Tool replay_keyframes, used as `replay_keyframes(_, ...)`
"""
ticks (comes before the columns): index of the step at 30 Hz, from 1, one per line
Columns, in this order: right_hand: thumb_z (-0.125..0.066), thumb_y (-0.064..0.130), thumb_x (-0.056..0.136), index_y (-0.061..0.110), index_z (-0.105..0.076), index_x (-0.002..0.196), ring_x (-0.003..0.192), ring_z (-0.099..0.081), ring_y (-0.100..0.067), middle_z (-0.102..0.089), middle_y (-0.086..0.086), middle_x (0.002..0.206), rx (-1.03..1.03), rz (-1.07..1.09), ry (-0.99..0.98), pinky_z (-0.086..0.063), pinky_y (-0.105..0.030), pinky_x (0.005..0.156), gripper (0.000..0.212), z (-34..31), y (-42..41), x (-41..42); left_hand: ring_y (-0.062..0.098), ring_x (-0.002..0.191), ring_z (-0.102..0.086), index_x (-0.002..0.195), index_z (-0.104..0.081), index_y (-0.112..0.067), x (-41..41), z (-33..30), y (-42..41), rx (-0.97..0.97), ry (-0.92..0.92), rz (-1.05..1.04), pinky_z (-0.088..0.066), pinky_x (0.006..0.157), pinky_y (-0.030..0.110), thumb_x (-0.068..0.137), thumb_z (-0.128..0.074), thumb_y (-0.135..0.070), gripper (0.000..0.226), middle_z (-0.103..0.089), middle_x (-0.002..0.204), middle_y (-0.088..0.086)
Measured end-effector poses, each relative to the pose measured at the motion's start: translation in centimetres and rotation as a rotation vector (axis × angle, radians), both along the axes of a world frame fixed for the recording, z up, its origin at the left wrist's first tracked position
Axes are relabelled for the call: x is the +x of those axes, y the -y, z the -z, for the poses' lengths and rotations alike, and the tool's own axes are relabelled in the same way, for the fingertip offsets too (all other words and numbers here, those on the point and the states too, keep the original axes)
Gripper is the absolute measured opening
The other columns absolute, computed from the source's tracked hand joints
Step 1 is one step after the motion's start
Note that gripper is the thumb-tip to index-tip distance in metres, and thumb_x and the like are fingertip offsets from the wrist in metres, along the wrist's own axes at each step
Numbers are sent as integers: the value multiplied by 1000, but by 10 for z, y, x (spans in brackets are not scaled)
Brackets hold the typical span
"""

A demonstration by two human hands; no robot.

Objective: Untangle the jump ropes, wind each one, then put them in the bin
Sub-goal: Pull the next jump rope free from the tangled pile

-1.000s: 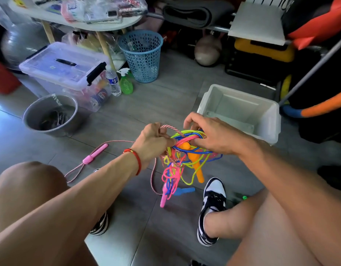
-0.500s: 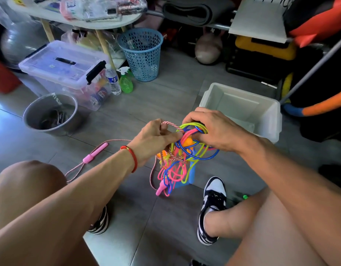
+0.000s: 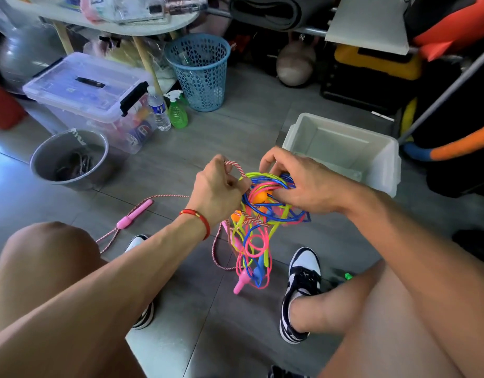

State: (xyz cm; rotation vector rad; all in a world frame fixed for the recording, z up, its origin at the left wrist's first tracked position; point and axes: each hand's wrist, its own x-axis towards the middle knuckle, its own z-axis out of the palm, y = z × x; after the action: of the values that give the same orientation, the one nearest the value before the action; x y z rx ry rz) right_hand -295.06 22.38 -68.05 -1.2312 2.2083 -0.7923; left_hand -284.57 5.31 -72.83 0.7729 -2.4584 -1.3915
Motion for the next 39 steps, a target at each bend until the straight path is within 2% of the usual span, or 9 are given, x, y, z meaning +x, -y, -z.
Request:
replay_keyframes(4, -71, -2, 87, 22, -55, 117, 91, -70, -19, -72, -2, 99, -43, 54, 270, -57, -31, 85, 42, -1, -4, -10, 36, 69, -71, 81, -35, -23, -1, 2, 0, 69, -53, -24, -58, 60, 53, 85, -73, -20, 39, -67, 80, 11)
replay_keyframes(10, -69, -8, 88, 10, -60, 120, 83, -73, -15, -74, -6, 105, -113, 174, 466, -57, -24, 69, 37, 1, -7, -19, 30, 69, -55, 83, -34, -21, -3, -3, 1, -31, -73, 49, -53, 72, 50, 88, -71, -18, 37, -58, 77, 1)
replay_keyframes(15, -69, -9, 86, 12, -60, 111, 85, -72, -16, -74, -6, 96, -153, 160, 235, -56, -24, 75, 34, 2, -7, -15, 24, 72, -61, 83, -36, -21, -3, -12, 1, 219, 78, 161, -54, 68, 50, 67, -70, -27, 39, -66, 83, 10)
replay_keyframes(20, -66, -6, 81, 19, -55, 111, 84, -67, -27, -69, -6, 92, -94, 98, 159, -56, -44, 83, 41, -1, -7, -8, 21, 69, -56, 82, -36, -19, -4, -10, -2, 296, 50, 71, -56, 71, 54, 76, -76, -11, 41, -62, 81, 10)
replay_keyframes(24, -73, 12, 84, 30, -48, 113, 86, -63, -17, -66, 8, 95, 13, 31, 45, -51, -39, 82, 42, 0, -5, -4, 24, 74, -57, 82, -36, -20, -4, -13, -1, 505, 30, -11, -46, 57, 36, 77, -76, -5, 44, -52, 87, 14)
replay_keyframes(30, -76, 35, 79, 32, -39, 128, 130, -40, -17, -53, 13, 124, 133, -9, -490, -37, -47, 97, 62, 9, -1, 2, 32, 80, -62, 87, -40, -17, 1, -17, -3, 685, 22, -50, -49, 69, 43, 69, -74, -4, 41, -52, 92, 17)
replay_keyframes(34, -62, 52, 87, 36, -49, 121, 146, -29, -24, -52, 15, 131, 10, -39, -593, -29, -59, 108, 40, 14, -1, 7, 31, 74, -65, 88, -36, -18, 4, -17, 1, 740, 37, -49, -51, 67, 41, 84, -70, 10, 44, -57, 89, 16)
replay_keyframes(37, -53, 52, 93, 32, -60, 113, 138, -41, -22, -56, 8, 129, -82, -108, -654, -32, -61, 107, 29, 20, 6, 8, 22, 58, -63, 84, -37, -19, 6, -24, 0, 748, 20, -17, -50, 69, 41, 82, -66, 17, 46, -62, 75, 7)
replay_keyframes(39, -56, 47, 92, 29, -63, 112, 123, -52, -18, -61, 10, 118, -121, -112, -616, -38, -52, 102, 27, 21, 10, 8, 24, 67, -59, 87, -37, -18, 5, -25, -1, 689, -5, -23, -47, 66, 40, 73, -69, 17, 49, -60, 84, 15)
